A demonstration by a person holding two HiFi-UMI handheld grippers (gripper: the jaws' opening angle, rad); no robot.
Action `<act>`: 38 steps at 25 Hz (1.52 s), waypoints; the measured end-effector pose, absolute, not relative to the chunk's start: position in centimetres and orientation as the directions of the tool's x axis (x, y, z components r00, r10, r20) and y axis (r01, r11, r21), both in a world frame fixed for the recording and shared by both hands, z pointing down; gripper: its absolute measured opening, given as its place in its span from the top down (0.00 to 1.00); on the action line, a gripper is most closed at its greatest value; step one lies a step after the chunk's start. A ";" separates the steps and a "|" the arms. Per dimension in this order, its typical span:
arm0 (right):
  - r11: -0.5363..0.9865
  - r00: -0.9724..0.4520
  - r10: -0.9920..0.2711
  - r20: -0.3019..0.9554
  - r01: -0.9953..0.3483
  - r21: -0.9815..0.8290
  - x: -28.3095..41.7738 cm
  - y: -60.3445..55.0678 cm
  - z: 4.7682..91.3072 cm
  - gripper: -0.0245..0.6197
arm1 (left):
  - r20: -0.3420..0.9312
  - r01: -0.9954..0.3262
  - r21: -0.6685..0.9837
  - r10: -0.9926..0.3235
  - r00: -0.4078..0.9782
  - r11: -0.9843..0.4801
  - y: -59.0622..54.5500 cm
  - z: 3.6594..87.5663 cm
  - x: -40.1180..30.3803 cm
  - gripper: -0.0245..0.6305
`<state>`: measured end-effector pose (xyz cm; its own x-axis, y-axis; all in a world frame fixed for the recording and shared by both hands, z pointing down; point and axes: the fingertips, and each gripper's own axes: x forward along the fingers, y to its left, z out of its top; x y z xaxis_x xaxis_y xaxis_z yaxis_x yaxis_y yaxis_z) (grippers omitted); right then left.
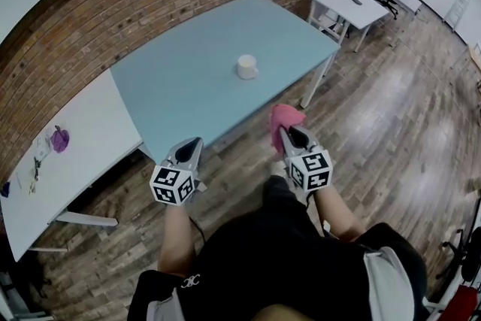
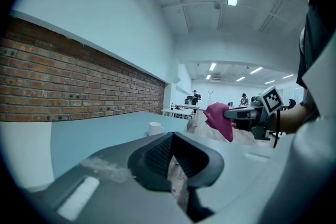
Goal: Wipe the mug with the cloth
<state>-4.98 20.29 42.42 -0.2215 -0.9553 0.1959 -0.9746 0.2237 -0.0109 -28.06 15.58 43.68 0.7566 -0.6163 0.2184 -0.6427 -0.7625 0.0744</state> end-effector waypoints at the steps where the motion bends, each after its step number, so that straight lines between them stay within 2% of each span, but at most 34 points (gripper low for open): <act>1: 0.228 -0.225 -0.954 0.195 -0.974 -0.012 -4.3 18.9 42.8 0.90 | 0.219 -0.649 0.069 -0.624 0.751 -0.757 14.1 43.9 -27.6 0.95; 11: 0.276 -0.268 -0.938 0.221 -0.961 0.003 3.2 6.0 42.7 0.90 | 0.240 -0.665 0.091 -0.632 0.737 -0.741 2.7 44.1 -19.3 0.95; 19: 0.341 -0.332 -0.908 0.254 -0.940 -0.011 6.5 -0.9 45.1 0.90 | 0.316 -0.707 0.111 -0.649 0.692 -0.699 -3.1 47.1 -16.1 0.95; 30: 0.611 -0.580 -0.697 0.421 -0.788 -0.075 8.0 -6.4 50.2 0.90 | 0.447 -0.733 0.153 -0.616 0.649 -0.663 -5.5 51.3 -6.6 0.95; 38: 0.723 -0.658 -0.562 0.501 -0.685 -0.088 7.1 -9.3 53.8 0.90 | 0.440 -0.759 0.237 -0.629 0.640 -0.607 -7.0 54.0 -3.0 0.93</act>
<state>7.10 -9.32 53.79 -0.6576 -0.5623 0.5014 -0.6854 0.7228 -0.0883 -2.98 -7.00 54.02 0.6404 -0.6292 0.4404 -0.7589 -0.6067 0.2366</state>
